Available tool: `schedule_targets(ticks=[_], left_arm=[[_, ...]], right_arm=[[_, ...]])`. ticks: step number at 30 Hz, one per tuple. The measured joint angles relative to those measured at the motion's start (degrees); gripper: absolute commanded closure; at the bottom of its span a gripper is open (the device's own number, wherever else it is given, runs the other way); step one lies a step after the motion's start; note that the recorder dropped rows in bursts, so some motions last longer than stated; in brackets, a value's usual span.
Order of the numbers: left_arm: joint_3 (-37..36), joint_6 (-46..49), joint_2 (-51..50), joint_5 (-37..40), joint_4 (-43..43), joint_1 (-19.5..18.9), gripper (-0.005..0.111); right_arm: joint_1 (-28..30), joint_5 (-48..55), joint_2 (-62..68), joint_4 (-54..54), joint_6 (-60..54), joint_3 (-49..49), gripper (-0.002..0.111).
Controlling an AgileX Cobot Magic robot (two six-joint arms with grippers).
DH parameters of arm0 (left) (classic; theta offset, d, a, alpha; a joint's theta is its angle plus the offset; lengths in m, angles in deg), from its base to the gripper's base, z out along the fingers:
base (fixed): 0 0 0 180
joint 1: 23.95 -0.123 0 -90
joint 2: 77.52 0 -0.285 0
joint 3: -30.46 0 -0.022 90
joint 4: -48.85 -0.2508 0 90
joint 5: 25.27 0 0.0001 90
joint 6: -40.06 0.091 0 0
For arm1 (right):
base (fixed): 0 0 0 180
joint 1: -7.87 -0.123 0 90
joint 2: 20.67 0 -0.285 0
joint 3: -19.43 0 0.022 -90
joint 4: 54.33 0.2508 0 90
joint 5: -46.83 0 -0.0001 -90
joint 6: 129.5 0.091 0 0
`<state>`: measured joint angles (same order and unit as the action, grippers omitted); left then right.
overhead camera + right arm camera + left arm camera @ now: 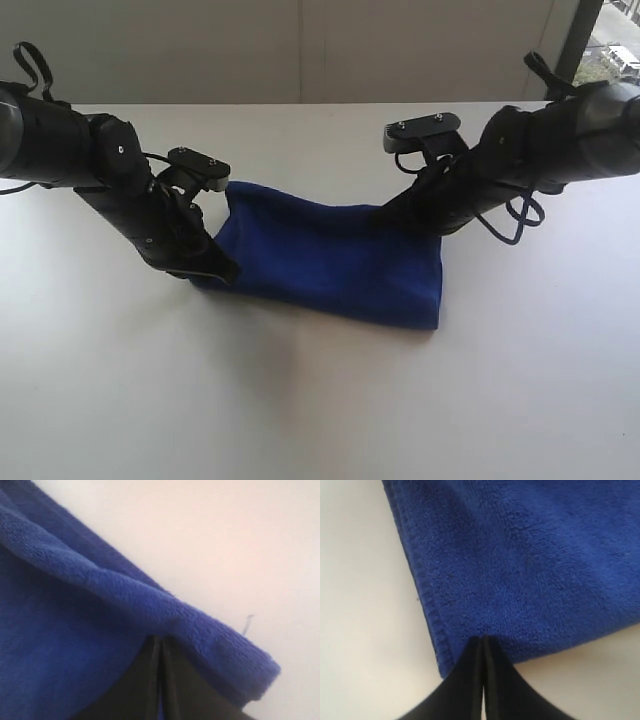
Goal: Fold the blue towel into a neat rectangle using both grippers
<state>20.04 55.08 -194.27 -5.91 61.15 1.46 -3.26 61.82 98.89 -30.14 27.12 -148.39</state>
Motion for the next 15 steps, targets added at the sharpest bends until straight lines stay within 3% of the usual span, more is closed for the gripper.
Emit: schedule_targets(ticks=[15], left_arm=[[0.0,0.14,0.13,2.05,-0.09,0.0,0.107]], right_arm=[[2.18,-5.33,0.63,0.04,0.84,0.0,0.108]])
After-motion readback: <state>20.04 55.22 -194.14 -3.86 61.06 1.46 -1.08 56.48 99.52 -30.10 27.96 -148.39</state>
